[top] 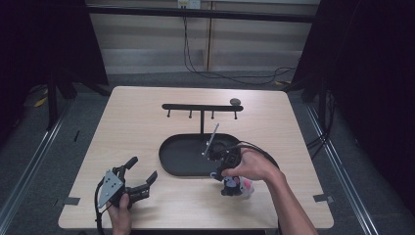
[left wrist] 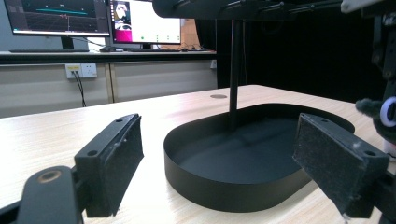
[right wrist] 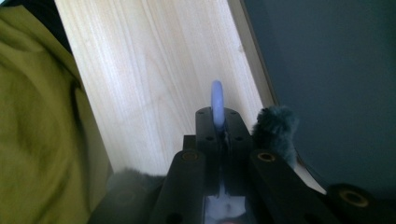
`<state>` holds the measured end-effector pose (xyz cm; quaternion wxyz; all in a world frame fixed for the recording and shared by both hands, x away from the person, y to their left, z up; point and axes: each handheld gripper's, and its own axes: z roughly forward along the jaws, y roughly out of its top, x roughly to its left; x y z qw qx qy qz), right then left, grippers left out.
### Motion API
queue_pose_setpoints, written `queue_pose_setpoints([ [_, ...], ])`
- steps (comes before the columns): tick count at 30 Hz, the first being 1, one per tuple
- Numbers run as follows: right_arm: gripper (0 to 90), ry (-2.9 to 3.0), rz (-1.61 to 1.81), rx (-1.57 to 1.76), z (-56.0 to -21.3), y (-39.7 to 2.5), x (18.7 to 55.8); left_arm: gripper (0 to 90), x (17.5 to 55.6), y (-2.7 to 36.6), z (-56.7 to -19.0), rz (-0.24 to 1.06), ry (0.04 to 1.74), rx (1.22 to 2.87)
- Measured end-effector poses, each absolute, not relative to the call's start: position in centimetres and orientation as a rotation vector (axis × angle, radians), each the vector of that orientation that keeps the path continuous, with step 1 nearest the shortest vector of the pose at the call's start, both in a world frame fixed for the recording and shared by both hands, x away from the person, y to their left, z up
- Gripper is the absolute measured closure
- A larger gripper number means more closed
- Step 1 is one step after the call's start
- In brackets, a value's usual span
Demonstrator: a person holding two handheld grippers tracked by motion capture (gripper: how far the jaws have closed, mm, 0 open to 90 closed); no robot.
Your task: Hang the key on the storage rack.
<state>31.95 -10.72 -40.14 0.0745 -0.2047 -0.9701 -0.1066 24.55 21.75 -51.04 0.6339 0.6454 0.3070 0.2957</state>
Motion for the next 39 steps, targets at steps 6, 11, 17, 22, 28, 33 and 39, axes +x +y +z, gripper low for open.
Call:
queue_pose_setpoints([
  [6,87.6,-2.933,-0.349,-0.622,-38.7,-10.9,32.1,15.5,24.6,21.8,-51.0,0.680,0.699,1.479],
  [11,87.7,-2.945,-0.352,-0.614,-37.8,-11.1,32.1,15.5,24.6,21.8,-51.0,0.679,0.699,1.480],
  [17,87.7,-2.937,-0.358,-0.614,-36.7,-11.2,32.1,15.5,24.6,21.8,-51.0,0.680,0.698,1.479],
  [22,87.7,-2.944,-0.365,-0.597,-35.8,-11.0,32.2,15.5,24.6,21.8,-51.0,0.679,0.698,1.479],
  [28,87.6,-2.958,-0.391,-0.606,-34.4,-11.1,32.7,15.5,24.6,21.8,-51.0,0.679,0.699,1.480],
  [33,87.6,-2.956,-0.384,-0.606,-33.7,-11.0,33.1,15.5,24.6,21.8,-51.0,0.680,0.698,1.480],
  [39,87.6,-2.956,-0.383,-0.601,-33.1,-10.8,33.8,15.5,24.6,21.8,-51.0,0.679,0.699,1.480],
])
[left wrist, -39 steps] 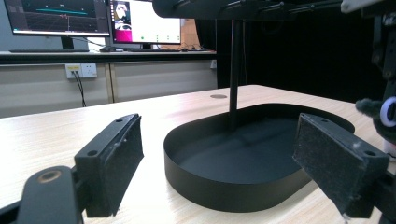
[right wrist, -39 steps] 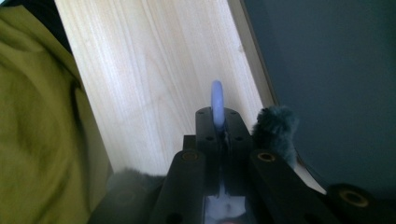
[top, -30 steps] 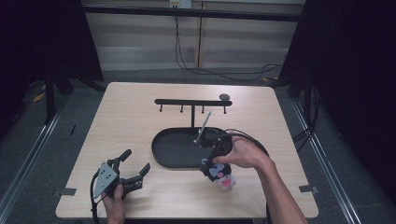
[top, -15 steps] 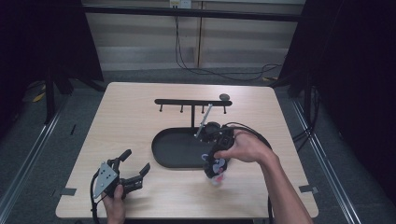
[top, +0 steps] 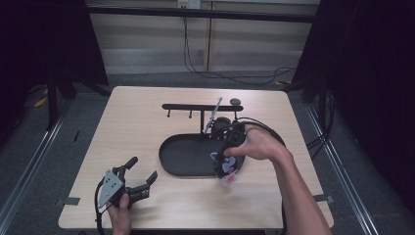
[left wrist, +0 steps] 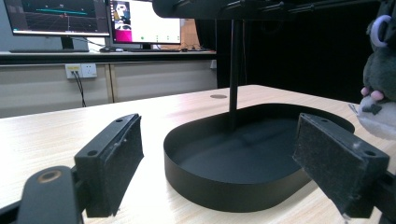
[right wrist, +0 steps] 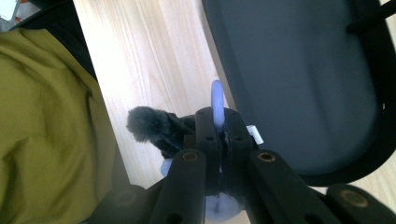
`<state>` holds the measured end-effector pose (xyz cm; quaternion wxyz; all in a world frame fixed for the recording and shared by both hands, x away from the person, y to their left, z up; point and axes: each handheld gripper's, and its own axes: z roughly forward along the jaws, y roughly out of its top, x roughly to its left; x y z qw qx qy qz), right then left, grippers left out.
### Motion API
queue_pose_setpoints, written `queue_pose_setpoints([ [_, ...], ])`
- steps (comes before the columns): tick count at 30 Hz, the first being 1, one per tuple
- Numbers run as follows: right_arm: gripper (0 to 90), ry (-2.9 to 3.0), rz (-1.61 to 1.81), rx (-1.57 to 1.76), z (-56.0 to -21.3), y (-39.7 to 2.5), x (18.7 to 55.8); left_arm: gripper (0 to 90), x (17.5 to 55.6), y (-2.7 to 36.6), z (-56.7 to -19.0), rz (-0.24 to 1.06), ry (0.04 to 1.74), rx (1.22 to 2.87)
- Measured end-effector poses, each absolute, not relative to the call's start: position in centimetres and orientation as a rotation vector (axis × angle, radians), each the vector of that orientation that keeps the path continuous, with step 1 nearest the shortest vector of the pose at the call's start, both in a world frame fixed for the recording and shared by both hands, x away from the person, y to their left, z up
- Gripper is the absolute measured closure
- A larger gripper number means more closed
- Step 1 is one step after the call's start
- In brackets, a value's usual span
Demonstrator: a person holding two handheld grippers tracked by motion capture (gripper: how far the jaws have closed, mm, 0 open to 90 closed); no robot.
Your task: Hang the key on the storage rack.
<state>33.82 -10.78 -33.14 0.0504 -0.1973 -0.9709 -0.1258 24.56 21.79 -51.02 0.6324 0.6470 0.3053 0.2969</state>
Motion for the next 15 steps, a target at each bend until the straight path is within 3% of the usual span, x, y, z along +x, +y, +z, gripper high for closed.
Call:
queue_pose_setpoints([
  [15,87.6,-2.981,-0.385,-0.582,-31.7,-9.9,35.7,15.5,24.6,21.8,-51.0,0.681,0.698,1.478],
])
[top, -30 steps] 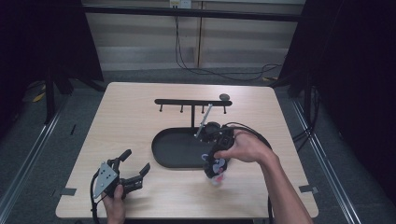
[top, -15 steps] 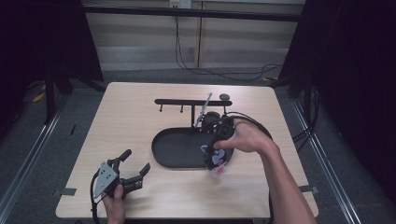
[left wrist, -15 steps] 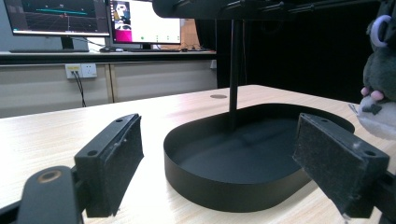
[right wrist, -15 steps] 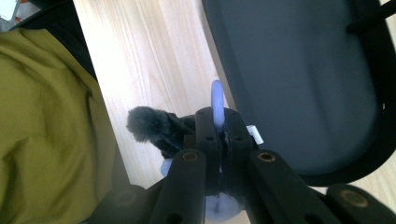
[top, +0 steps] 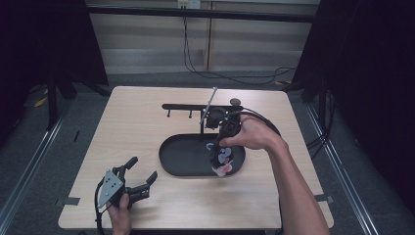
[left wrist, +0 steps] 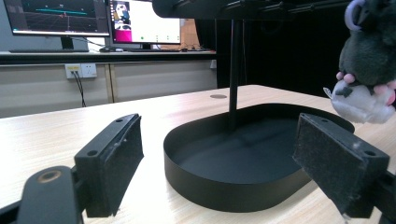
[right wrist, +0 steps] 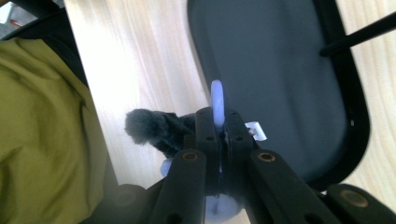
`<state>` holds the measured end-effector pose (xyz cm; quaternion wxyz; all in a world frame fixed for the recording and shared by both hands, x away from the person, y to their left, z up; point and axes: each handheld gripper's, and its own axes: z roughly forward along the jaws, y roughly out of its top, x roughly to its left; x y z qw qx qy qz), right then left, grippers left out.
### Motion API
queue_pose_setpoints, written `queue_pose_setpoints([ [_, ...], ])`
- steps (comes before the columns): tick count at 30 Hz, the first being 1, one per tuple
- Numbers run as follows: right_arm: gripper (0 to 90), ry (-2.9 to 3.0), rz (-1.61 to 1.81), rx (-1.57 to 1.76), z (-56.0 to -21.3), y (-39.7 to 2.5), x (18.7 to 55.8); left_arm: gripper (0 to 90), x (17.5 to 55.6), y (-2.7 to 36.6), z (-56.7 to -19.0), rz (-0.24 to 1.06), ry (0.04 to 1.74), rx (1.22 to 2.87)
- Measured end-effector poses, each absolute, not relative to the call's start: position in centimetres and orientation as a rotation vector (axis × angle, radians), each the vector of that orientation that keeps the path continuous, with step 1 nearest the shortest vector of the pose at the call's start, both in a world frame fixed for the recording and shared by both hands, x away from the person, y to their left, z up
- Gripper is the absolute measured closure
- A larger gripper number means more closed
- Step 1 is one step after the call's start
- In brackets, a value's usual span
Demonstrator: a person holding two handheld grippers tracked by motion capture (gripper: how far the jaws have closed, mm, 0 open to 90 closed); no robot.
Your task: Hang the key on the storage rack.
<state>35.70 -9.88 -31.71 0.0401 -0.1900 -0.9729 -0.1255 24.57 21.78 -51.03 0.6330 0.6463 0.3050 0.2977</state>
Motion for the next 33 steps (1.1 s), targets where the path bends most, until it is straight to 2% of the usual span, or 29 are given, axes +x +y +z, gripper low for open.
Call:
queue_pose_setpoints([
  [33,87.6,-3.019,-0.308,-0.708,-29.6,-10.2,40.8,15.5,24.6,21.8,-51.0,0.681,0.699,1.473],
])
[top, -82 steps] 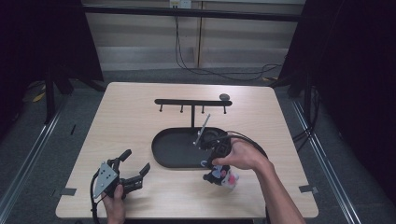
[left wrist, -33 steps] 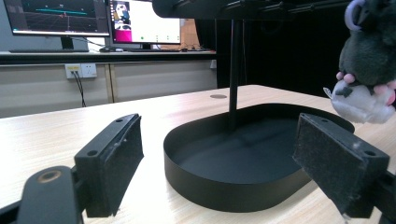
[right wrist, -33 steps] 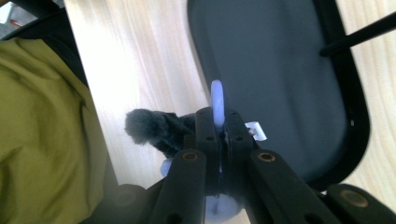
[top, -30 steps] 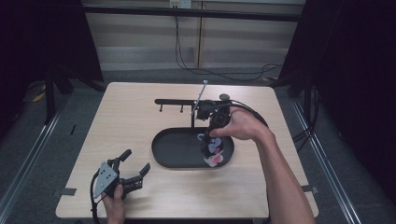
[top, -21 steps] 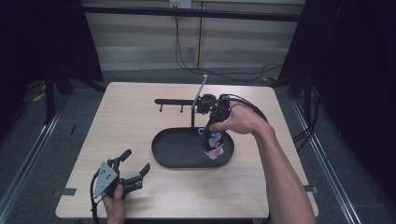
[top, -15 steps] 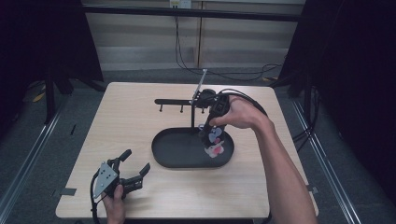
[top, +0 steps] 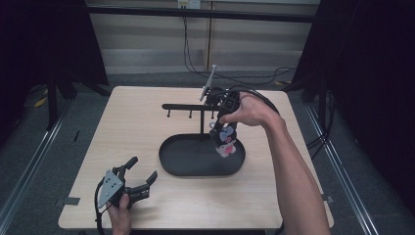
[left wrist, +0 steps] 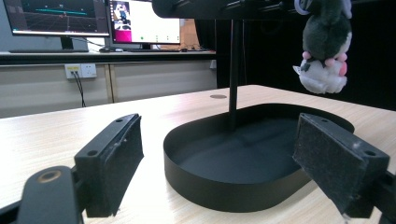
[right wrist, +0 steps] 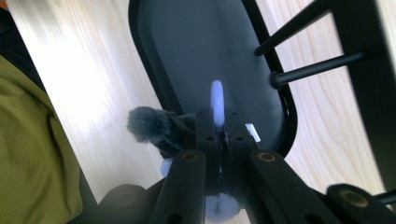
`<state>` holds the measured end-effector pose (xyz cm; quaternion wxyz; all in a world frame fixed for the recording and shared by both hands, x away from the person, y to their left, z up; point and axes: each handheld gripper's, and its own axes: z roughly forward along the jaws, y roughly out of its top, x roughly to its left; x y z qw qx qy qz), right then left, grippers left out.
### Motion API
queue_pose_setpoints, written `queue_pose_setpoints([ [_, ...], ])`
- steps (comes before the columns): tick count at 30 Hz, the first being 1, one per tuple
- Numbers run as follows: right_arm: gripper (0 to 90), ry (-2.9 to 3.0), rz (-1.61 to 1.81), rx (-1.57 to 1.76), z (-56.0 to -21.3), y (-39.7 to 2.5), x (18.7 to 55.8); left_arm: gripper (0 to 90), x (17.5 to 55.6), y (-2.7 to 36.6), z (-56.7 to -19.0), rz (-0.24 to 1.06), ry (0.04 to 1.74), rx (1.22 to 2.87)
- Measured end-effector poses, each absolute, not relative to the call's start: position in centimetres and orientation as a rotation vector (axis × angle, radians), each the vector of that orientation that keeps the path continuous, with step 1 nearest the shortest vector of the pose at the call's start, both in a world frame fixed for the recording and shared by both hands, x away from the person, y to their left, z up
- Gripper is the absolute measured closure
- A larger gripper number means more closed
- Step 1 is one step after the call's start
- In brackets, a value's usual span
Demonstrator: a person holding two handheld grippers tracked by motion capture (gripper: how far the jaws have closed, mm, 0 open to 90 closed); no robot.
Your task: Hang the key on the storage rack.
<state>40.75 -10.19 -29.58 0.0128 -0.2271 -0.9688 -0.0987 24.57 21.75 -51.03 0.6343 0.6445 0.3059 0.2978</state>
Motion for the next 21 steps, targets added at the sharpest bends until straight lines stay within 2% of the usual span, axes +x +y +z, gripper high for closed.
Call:
queue_pose_setpoints([
  [21,87.5,-3.016,-0.276,-0.744,-30.1,-10.0,43.0,15.5,24.6,21.8,-51.0,0.681,0.699,1.473],
])
